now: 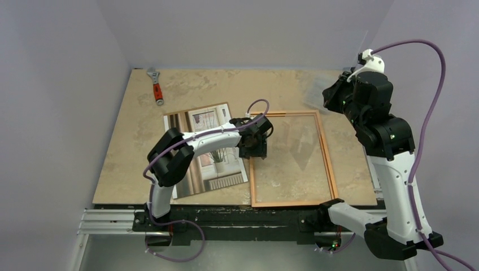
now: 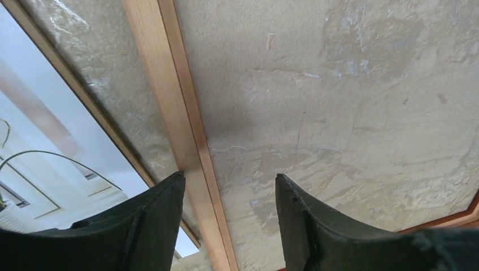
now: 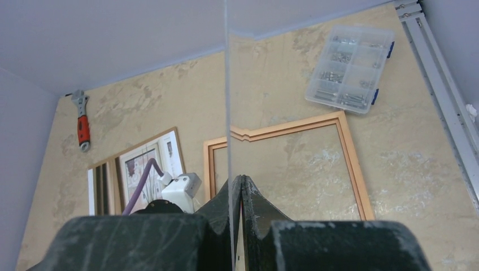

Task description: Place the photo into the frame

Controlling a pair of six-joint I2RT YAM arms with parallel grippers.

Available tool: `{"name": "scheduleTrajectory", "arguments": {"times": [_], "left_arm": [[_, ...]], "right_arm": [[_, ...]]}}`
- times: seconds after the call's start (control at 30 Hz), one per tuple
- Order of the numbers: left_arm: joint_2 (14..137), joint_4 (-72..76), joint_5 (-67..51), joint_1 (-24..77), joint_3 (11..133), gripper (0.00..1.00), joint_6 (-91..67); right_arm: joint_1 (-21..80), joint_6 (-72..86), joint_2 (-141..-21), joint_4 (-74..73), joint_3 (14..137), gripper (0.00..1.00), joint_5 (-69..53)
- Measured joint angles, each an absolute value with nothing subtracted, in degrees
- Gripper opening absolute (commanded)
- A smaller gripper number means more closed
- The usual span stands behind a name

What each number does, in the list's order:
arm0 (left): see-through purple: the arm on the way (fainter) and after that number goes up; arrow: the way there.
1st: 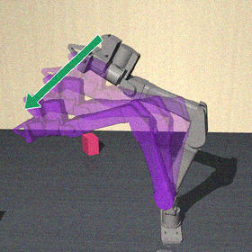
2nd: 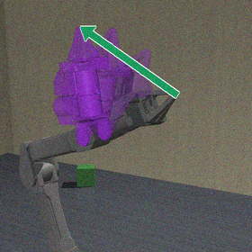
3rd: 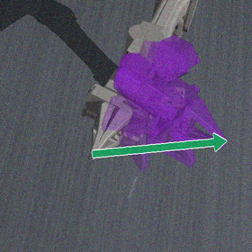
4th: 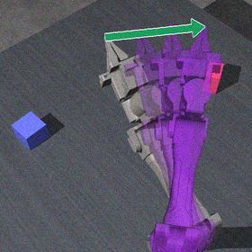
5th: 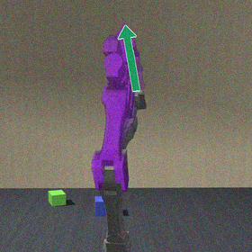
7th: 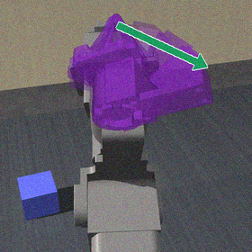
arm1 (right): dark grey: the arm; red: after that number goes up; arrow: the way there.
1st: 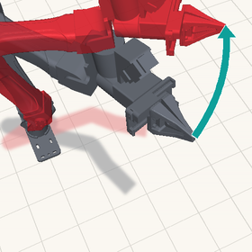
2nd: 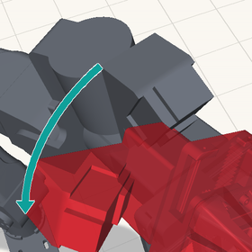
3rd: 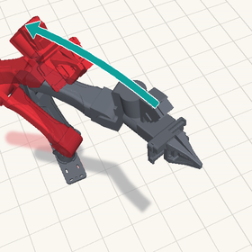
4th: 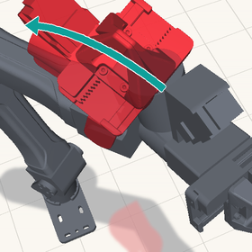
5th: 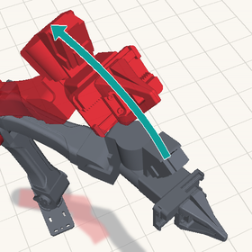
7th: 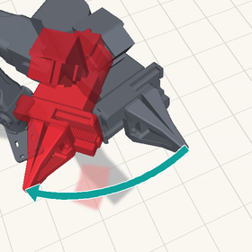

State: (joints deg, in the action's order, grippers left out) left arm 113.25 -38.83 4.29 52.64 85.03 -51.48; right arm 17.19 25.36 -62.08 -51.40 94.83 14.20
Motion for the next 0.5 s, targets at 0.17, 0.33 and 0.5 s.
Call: {"name": "scheduleTrajectory", "arguments": {"times": [0.17,0.33,0.5], "left_arm": [[114.30,-40.47,5.56,52.62,85.17,0.55,-51.48],[116.03,-41.85,6.42,52.62,85.12,0.43,-51.51],[116.51,-42.11,6.72,52.56,85.30,0.29,-51.48]], "right_arm": [[17.19,25.15,-62.13,-51.88,94.80,0.00,14.22],[17.19,24.95,-62.13,-51.86,94.56,0.00,14.06],[17.19,24.97,-62.15,-51.86,93.67,0.00,13.85]]}}
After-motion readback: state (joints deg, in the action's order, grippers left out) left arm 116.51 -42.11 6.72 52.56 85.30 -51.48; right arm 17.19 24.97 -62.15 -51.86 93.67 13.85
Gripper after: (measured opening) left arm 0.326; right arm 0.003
